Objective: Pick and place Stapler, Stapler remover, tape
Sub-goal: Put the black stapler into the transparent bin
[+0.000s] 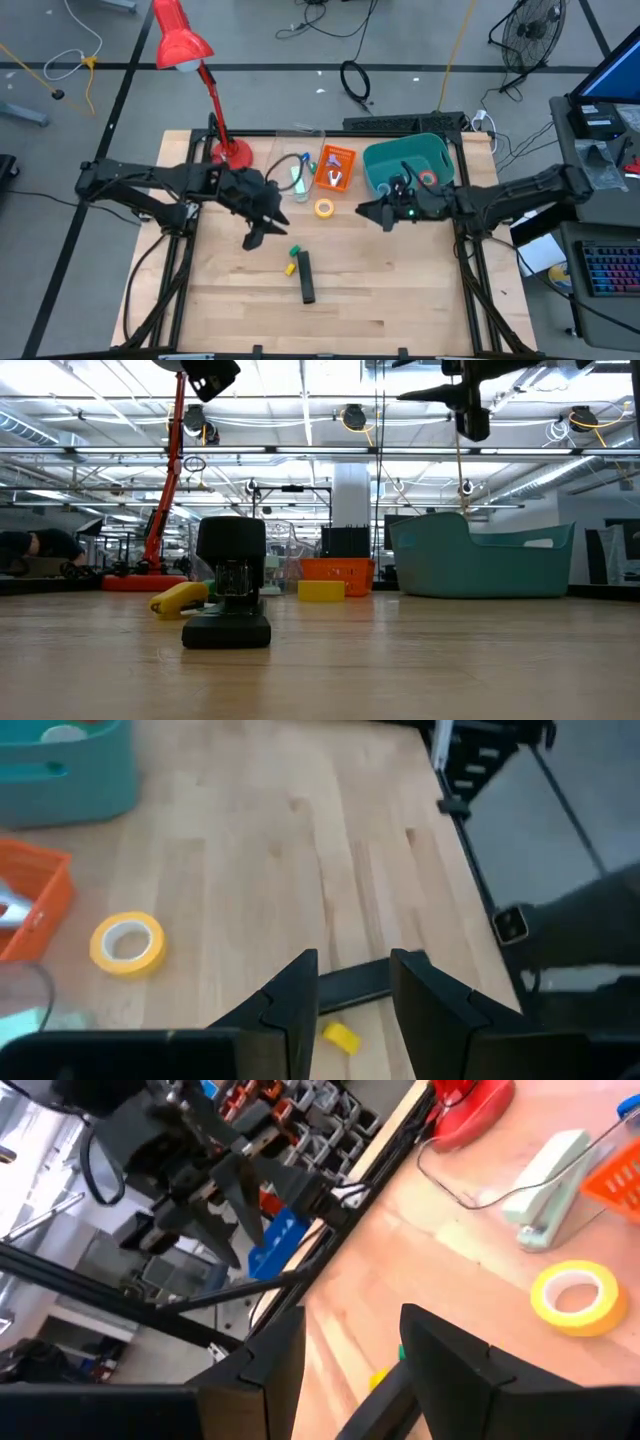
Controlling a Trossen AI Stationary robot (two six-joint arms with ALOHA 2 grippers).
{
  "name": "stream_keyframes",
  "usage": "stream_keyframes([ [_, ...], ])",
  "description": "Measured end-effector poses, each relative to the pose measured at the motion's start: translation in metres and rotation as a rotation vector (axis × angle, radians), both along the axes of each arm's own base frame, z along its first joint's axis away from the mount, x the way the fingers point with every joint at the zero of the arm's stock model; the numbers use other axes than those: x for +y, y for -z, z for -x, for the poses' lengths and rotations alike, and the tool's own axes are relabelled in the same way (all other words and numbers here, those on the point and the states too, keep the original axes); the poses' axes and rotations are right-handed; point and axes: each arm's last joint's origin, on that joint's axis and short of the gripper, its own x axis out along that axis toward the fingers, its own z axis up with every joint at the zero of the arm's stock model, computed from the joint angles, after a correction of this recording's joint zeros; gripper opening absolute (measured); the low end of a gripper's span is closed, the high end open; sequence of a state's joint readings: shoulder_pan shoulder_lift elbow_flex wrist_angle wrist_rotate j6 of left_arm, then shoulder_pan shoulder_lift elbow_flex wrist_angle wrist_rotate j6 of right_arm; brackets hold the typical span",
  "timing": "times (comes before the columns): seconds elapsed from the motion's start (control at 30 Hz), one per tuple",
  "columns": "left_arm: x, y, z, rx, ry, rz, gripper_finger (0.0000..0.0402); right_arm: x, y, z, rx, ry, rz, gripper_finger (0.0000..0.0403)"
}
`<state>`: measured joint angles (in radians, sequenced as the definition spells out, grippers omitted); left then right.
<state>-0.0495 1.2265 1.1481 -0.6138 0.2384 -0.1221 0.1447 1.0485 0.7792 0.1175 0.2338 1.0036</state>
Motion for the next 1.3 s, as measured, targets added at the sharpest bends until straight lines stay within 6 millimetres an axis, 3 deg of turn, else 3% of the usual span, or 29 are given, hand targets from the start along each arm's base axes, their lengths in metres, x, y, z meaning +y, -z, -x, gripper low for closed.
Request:
stream_keyframes([
  [0.17,-0.017,0.017,-0.013,0.045,0.113,-0.084,0.0127,0.016,0.002,-0.002,-0.013,-0.014,-0.021,0.0157],
  [0.47,-0.051,0.067,-0.037,0.185,0.427,-0.310,0.0127,0.042,0.000,0.003,-0.046,-0.047,-0.042,0.0157],
  [0.67,-0.081,0.076,-0.060,0.162,0.584,-0.495,0.0127,0.062,-0.004,0.009,-0.083,-0.121,-0.125,0.0157],
  [0.93,-0.117,0.074,-0.095,0.175,0.710,-0.645,0.0127,0.097,-0.011,0.031,-0.114,-0.281,-0.234,0.0157],
  [1.13,-0.133,0.102,-0.103,0.408,0.797,-0.737,0.0127,0.123,-0.016,0.055,-0.137,-0.329,-0.236,0.0157],
  [1.3,-0.138,0.112,-0.107,0.428,0.756,-0.881,0.0129,0.141,-0.015,0.075,-0.143,-0.319,-0.196,0.0157],
])
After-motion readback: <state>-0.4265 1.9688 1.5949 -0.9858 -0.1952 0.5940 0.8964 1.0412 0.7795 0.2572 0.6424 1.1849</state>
